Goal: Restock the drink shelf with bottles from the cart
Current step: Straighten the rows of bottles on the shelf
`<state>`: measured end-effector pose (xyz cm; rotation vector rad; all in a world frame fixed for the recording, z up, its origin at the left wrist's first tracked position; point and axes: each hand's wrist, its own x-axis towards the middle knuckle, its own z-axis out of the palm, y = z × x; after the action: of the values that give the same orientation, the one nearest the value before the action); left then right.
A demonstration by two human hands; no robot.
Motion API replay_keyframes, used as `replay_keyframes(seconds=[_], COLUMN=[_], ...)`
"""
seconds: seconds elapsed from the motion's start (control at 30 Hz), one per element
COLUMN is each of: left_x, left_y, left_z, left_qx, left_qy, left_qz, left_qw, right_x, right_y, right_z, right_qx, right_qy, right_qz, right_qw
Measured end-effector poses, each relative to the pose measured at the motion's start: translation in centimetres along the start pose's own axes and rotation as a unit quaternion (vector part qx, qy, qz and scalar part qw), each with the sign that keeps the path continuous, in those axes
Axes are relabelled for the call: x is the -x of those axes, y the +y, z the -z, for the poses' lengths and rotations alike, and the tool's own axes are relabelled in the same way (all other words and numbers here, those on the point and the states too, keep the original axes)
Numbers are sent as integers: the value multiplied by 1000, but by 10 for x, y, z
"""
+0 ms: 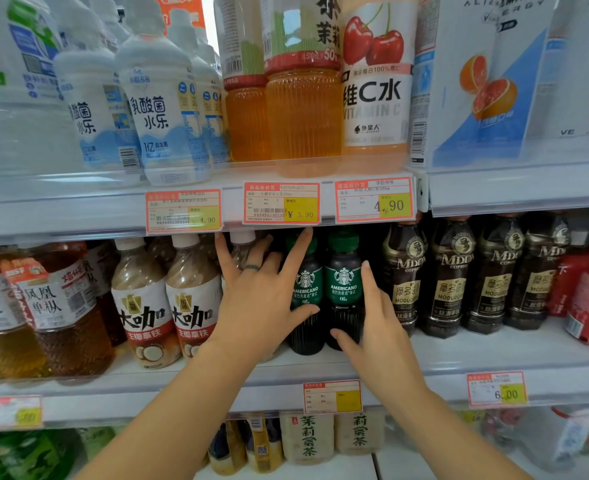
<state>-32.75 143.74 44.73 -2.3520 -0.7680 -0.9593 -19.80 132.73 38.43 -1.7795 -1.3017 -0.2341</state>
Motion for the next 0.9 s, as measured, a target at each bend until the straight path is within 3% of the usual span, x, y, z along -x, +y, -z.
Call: replay_keyframes(seconds=[0.53,0.6,0.73,0.8,0.9], left_x=[4,9,30,36,28], left_y=[0,3,32,60,109], left_z=[-3,0,3,-1,-10], left_qx=[-7,-5,37,112,269], left_qy=[5,20,112,140,88], left_qz=[-14,0,23,-22,-35], left_qw=[1000,1000,993,984,959], right_x=[5,9,19,21,21], right_y=[0,0,29,51,75], right_z=[-1,9,46,65,81], right_qx=[-19,-53,-63,-63,-80], right_qy=[3,35,195,242,254], right_qz=[7,29,86,65,5], right_qw=[1000,998,975,966,964])
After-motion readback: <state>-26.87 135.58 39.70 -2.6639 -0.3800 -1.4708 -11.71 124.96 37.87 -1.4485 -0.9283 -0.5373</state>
